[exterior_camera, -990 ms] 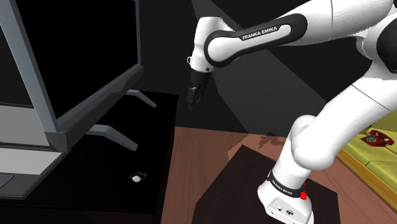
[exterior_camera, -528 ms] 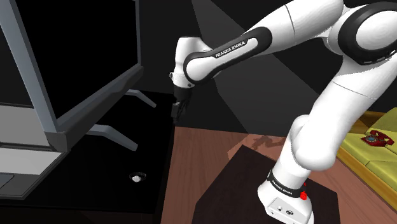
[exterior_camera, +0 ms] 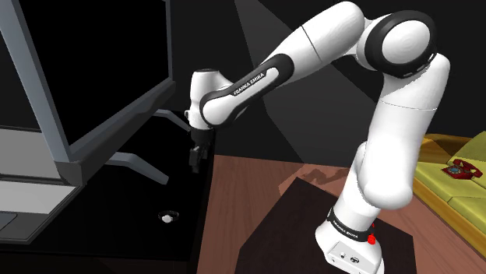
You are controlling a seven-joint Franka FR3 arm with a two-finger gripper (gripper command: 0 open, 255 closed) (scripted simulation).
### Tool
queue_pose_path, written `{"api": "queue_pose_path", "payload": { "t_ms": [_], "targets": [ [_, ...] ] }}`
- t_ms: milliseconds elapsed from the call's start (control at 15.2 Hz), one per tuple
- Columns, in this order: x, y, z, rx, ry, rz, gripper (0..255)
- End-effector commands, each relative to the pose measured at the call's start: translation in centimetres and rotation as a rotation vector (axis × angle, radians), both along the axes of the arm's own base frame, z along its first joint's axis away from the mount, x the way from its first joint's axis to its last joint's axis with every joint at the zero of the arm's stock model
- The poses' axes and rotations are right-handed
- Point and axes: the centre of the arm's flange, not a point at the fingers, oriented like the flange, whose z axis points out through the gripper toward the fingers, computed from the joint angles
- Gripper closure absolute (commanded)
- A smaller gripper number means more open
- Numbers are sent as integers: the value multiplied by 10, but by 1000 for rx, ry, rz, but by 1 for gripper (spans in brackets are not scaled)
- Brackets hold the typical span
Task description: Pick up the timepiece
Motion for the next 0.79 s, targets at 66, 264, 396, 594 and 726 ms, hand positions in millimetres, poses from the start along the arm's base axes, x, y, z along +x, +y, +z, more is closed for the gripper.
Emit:
{"api": "queue_pose_path", "payload": {
  "t_ms": [66, 264, 396, 594, 726],
  "targets": [
    [13, 25, -30, 10, 11, 41, 0],
    [24, 49, -59, 19, 22, 82, 0],
    [31, 66, -78, 25, 29, 109, 0],
    [40, 91, -107, 35, 40, 150, 0],
    [46, 109, -126, 41, 47, 177, 0]
  ]
}}
